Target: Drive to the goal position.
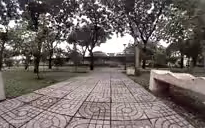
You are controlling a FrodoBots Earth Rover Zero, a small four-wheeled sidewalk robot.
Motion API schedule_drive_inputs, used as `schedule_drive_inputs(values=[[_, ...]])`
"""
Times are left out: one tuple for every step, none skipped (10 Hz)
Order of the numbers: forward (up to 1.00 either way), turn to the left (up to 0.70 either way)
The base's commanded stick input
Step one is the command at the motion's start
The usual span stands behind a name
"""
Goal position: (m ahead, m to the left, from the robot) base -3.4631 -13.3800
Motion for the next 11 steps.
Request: schedule_drive_inputs(values=[[1.0, 0.0], [1.0, 0.0], [1.0, 0.0], [1.0, 0.0], [1.0, 0.0], [1.0, 0.0], [1.0, 0.0], [1.0, -0.2], [1.0, -0.05], [1.0, 0.0], [1.0, 0.0]])
